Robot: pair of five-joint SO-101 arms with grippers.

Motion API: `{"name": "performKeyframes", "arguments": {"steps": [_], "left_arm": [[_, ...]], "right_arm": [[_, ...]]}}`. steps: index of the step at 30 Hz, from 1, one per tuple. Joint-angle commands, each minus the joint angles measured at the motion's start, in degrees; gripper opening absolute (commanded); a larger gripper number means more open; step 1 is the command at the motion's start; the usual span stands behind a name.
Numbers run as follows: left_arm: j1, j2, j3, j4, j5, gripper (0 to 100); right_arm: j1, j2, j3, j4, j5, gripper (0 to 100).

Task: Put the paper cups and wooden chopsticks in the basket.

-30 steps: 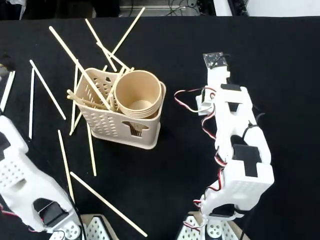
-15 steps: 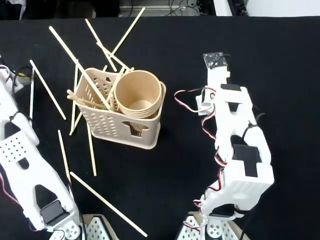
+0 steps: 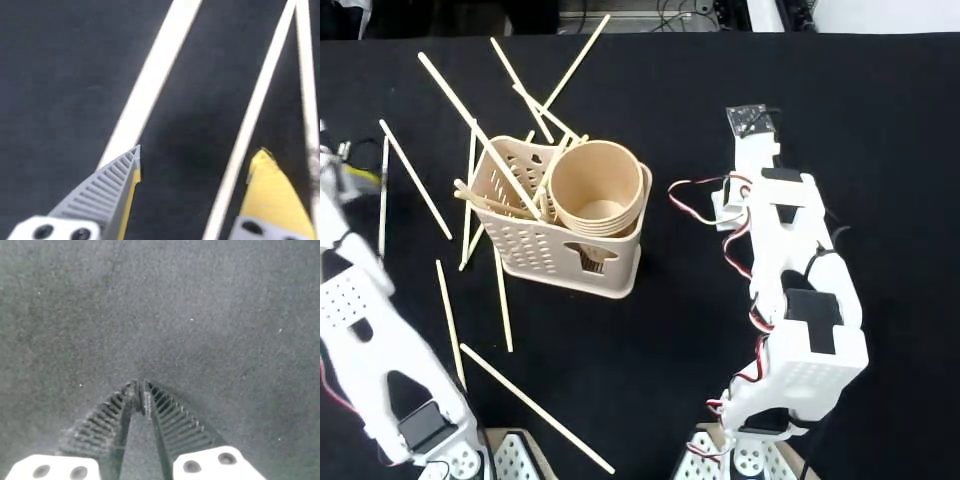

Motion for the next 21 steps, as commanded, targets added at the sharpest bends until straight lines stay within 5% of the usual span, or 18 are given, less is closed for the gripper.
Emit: {"name": "performKeyframes", "arguments": {"steps": [1,6,12,18,21], "left_arm": [[-3.74,-5.01,-4.97,-1.49,-11.16,32],[-4.09,-0.35,-0.48,-7.03,-18.46,32],[-4.53,7.03,5.41,-14.15,-16.0,31],[-3.91,6.95,0.22,-3.16,-12.4,2],[-2.68,6.33,-4.62,4.22,-9.67,6]], "right_arm": [[-0.88,-0.31,-0.13,-0.79,0.62,1.2],[-0.88,-0.31,-0.13,-0.79,0.7,1.2],[-0.88,-0.31,-0.04,-0.79,2.11,1.2],[-0.88,-0.31,-0.04,-0.79,2.11,1.2],[-0.88,-0.31,-0.04,-0.79,2.11,1.2]]}}
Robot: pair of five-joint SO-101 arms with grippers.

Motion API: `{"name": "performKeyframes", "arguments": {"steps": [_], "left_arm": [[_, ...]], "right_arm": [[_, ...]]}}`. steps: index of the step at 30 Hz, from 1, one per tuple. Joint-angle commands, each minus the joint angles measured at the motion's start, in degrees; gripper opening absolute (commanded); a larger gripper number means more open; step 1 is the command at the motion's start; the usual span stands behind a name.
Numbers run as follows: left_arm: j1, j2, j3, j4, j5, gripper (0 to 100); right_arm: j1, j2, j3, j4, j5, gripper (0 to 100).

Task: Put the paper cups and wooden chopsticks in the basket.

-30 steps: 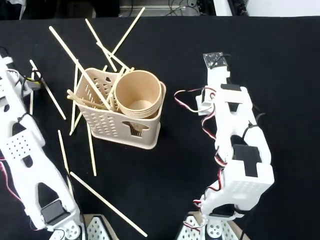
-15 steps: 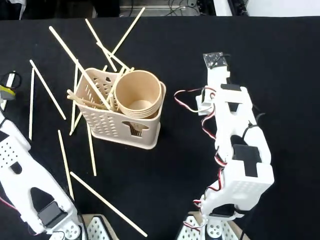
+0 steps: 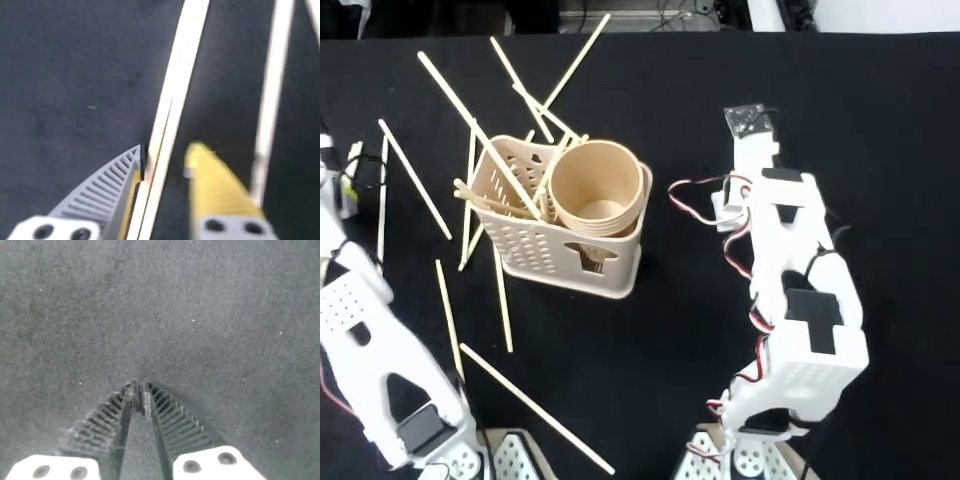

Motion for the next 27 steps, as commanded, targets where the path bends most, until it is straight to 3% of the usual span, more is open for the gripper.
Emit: {"name": "performKeyframes", "arguments": {"steps": [1,9,17,22,27], "left_arm": [[0.31,-0.62,-6.9,10.55,3.6,4],[4.09,-4.4,-12.0,13.36,10.11,3],[4.44,-23.47,-11.56,13.54,23.3,3],[4.88,-40.7,-0.22,13.54,32.53,3],[10.42,-61.27,19.12,13.27,43.52,3]], "right_arm": [[-0.88,-0.31,-0.04,-0.79,0.53,1.2],[-0.88,-0.31,-0.04,-0.79,0.53,1.2],[-0.88,-0.31,-0.04,-0.79,0.53,1.2],[-0.88,-0.31,-0.04,-0.79,0.62,1.2],[-0.88,-0.31,-0.04,-0.79,0.62,1.2]]}}
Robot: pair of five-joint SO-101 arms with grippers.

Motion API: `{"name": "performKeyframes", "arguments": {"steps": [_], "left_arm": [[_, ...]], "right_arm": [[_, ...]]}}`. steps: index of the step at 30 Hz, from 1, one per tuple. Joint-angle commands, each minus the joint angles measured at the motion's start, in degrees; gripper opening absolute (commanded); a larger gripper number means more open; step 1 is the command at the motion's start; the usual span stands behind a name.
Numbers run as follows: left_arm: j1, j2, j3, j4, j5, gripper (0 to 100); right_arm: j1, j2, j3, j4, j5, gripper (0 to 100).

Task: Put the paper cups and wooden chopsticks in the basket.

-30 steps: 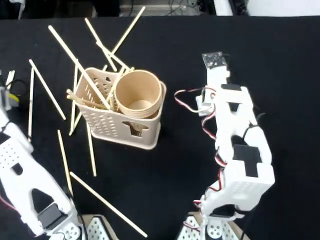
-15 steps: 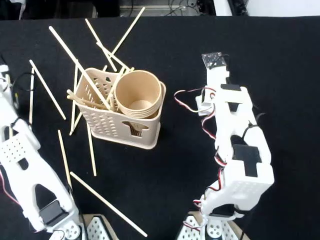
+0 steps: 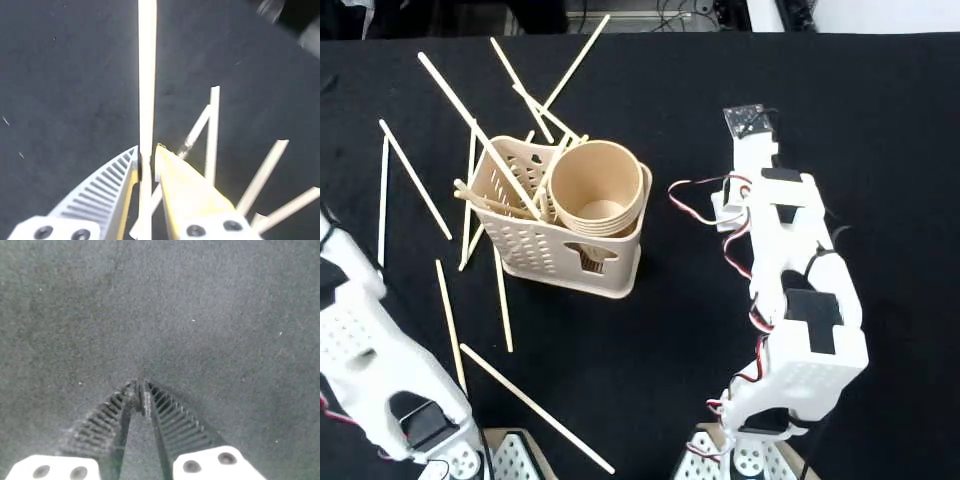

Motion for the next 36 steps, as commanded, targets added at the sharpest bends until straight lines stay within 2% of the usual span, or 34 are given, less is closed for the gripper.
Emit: {"name": "performKeyframes", "arguments": {"steps": [1,6,11,15,23,28,32,34,36], "left_arm": [[6.46,-22.77,16.22,-0.18,9.67,3],[17.8,-40.62,24.84,-4.92,13.36,3],[29.05,-51.69,35.21,-16.79,13.19,3],[34.86,-56.7,49.54,-26.29,13.1,3],[38.46,-70.59,86.73,-54.95,13.1,3],[40.57,-82.2,104.22,-72.79,13.1,3],[40.84,-86.33,117.85,-87.56,12.48,3],[40.84,-86.77,123.12,-91.96,9.05,3],[40.92,-87.03,126.2,-92.13,7.12,3]], "right_arm": [[-0.88,-0.31,-0.04,-0.79,0.44,1.2],[-0.88,-0.31,-0.04,-0.79,0.44,1.2],[-0.88,-0.31,-0.04,-0.79,0.44,1.2],[-0.88,-0.31,-0.04,-0.79,0.44,1.2],[-0.88,-0.31,-0.04,-0.79,0.44,1.2],[-0.88,-0.31,-0.04,-0.79,0.44,1.2],[-0.88,-0.31,-0.04,-0.79,0.44,1.2],[-0.88,-0.31,-0.04,-0.79,0.44,1.2],[-0.88,-0.31,-0.04,-0.79,0.44,1.2]]}}
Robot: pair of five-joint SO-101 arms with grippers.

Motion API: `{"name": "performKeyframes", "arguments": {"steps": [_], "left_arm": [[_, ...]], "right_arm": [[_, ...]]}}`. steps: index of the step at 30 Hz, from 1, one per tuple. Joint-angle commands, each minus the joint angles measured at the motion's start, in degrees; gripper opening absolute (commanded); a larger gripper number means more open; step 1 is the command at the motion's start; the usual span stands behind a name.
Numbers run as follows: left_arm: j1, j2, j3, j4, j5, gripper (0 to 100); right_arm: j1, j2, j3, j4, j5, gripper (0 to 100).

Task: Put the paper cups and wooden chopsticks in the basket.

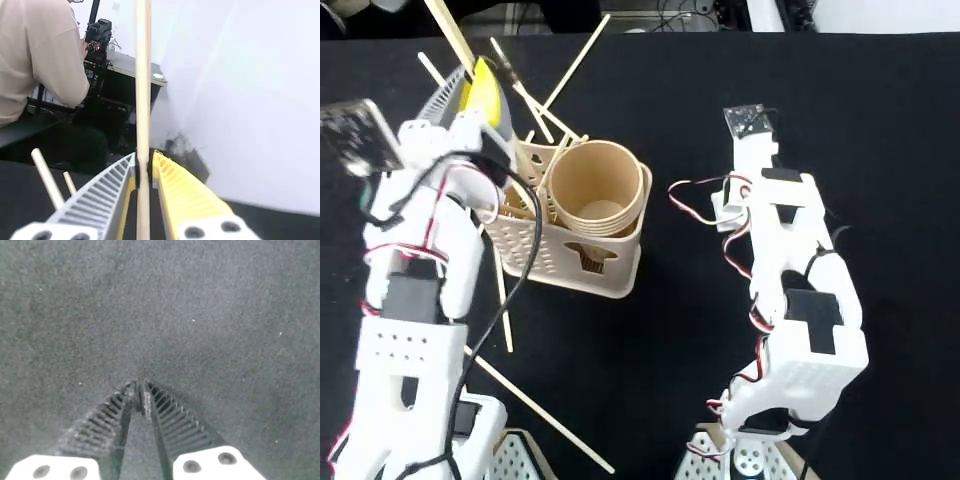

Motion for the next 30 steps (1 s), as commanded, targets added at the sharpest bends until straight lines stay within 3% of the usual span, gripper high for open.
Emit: {"name": "performKeyframes", "arguments": {"steps": [1,9,13,15,21,27,30], "left_arm": [[0.66,-1.93,7.69,-5.19,-4.04,3],[0.13,-1.85,12.26,-3.69,-4.48,4],[0.13,-1.85,12.7,-3.43,-0.62,25],[0.13,-1.85,11.38,-1.58,3.34,26],[-0.13,-1.23,-2.59,10.55,3.69,26],[-13.85,1.23,-20.7,25.41,15.38,26],[-18.33,7.56,-29.32,33.23,16.79,26]], "right_arm": [[-0.88,-0.31,-0.04,-0.79,0.44,1.2],[-0.88,-0.31,-0.04,-0.79,0.44,1.2],[-0.88,-0.31,-0.04,-0.79,0.44,1.2],[-0.88,-0.31,-0.04,-0.79,0.44,1.2],[-0.88,-0.31,-0.04,-0.79,0.44,1.2],[-0.88,-0.31,-0.04,-0.79,0.44,1.2],[-0.97,-0.31,-0.04,-0.79,0.44,1.2]]}}
